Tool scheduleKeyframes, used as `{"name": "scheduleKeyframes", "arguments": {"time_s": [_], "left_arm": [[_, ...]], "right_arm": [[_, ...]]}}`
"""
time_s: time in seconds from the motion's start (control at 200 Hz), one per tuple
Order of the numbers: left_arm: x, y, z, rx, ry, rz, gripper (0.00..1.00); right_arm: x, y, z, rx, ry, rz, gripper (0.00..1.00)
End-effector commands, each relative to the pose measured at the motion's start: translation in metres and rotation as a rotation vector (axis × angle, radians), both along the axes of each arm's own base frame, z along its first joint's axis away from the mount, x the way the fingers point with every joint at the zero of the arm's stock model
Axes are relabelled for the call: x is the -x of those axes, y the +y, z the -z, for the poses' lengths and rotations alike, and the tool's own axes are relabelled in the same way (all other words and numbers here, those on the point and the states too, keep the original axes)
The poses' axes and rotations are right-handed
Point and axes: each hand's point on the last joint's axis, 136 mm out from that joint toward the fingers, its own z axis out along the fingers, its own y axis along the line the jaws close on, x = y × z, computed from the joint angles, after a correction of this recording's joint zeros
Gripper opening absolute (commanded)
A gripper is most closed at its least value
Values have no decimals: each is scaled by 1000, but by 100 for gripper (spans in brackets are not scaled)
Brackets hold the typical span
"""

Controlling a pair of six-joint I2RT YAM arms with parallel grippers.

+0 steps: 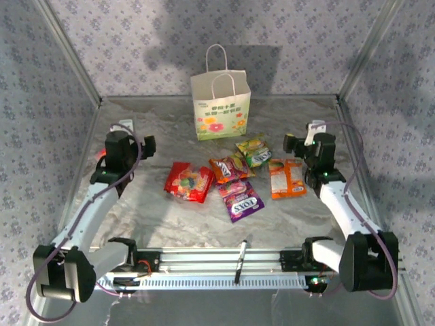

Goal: Place the snacks into the paper bag

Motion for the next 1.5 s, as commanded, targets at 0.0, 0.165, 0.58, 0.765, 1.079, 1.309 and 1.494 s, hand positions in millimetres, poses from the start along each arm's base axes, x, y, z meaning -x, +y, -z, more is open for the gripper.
{"name": "scheduleKeyframes", "arguments": {"time_s": [0.0, 0.165, 0.58, 0.765, 1.079, 1.309, 1.494], "left_arm": [[18, -16, 1, 34, 95, 59, 95], [30, -17, -7, 19, 129, 47, 95], [58, -26, -13, 111, 209, 84, 83], [69, -30, 1, 169, 244, 72, 80], [77, -47, 26, 200, 306, 106, 78], [77, -55, 33, 202, 320, 117, 78], [74, -60, 38, 205, 333, 120, 79]], "right_arm": [[2, 33, 13, -98, 135, -67, 96], [9, 100, 15, -63, 174, -236, 94], [17, 172, 82, -35, 392, -350, 79], [11, 190, 110, -54, 449, -389, 62], [-7, 204, 146, -45, 562, -372, 51], [-22, 180, 161, 20, 600, -271, 55], [-29, 150, 165, 25, 619, -188, 57]]}}
